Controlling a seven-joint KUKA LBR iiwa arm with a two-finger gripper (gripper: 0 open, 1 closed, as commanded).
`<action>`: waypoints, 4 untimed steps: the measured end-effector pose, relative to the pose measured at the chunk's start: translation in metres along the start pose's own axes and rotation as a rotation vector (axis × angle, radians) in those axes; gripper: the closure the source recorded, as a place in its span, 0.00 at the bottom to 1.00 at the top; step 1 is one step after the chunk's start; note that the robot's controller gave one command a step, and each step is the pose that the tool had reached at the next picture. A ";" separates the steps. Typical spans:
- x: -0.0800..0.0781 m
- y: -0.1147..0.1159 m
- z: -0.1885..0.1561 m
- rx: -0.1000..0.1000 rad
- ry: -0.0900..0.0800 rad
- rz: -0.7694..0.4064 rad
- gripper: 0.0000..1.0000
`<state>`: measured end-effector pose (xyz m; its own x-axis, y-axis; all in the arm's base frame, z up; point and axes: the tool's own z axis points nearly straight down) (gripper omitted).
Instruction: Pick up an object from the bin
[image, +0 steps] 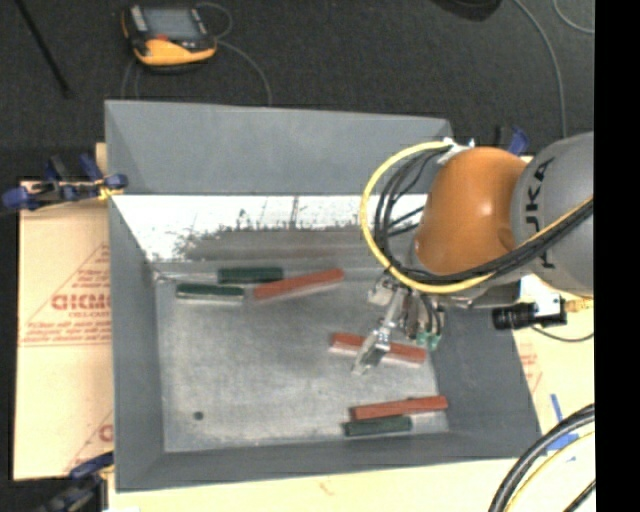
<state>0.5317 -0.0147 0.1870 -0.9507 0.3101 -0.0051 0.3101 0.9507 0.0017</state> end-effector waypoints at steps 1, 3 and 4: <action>-0.032 0.018 0.085 0.001 0.003 -0.364 1.00; -0.036 0.016 0.047 0.001 0.009 -0.426 1.00; -0.026 -0.028 -0.051 0.001 -0.001 -0.399 0.00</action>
Offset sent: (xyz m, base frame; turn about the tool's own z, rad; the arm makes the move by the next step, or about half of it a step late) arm 0.0000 0.0000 0.0000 0.0000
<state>0.5477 -0.0490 0.2384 -0.9965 -0.0839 -0.0058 -0.0839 0.9965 -0.0014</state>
